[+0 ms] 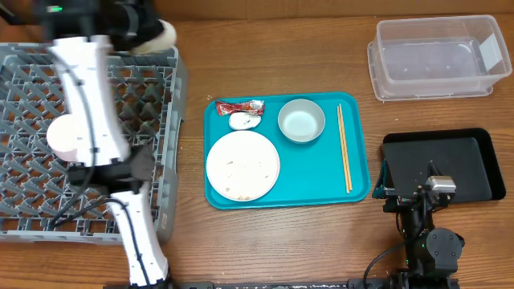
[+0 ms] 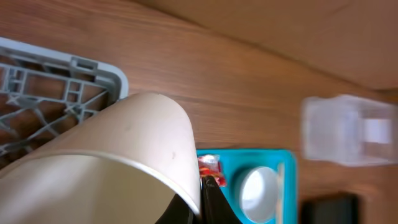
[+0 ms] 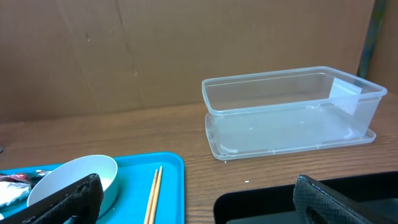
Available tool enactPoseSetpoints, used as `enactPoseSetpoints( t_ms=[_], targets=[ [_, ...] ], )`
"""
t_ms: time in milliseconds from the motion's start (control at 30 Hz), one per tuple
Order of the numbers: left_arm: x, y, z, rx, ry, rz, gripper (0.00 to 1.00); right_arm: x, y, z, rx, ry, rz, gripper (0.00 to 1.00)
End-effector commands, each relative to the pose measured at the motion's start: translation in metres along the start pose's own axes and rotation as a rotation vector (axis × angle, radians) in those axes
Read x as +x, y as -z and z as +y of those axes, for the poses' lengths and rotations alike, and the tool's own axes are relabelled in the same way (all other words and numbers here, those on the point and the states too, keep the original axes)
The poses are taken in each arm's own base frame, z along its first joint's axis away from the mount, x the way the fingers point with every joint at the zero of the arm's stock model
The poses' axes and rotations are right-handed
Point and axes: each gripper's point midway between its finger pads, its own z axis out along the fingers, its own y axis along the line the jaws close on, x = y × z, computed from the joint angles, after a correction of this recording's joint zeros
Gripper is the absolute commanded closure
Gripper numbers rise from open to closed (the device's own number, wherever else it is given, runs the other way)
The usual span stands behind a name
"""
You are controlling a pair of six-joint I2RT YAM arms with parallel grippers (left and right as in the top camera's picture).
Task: Sort waste into correct bins and load items into the dishwasher
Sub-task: 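Carry the white cup to the rack's back-left area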
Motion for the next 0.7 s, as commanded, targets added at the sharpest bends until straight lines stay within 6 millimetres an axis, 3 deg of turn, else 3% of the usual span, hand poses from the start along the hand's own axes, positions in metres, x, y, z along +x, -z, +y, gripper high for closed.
enactPoseSetpoints(
  t_ms=[0,133,267,400,667],
  targets=[
    [0.0,0.033,-0.026,0.405,-0.107,0.027,0.96,0.001,0.0,-0.002,0.011,0.003,-0.009,0.0],
    [-0.011,0.055,0.007,0.506,-0.103,-0.02,0.96,0.001,0.0,-0.002,0.011,0.003,-0.009,0.0],
    [-0.018,0.063,0.057,0.489,-0.042,-0.052,0.96,0.001,0.0,-0.002,0.011,0.003,-0.009,0.01],
    [-0.016,0.06,0.1,0.501,-0.026,-0.068,0.96,0.001,0.0,-0.002,0.011,0.003,-0.009,0.0],
    [-0.014,0.051,0.149,0.636,0.0,-0.152,0.96,0.001,0.0,-0.002,0.011,0.003,-0.009,0.0]
  ],
)
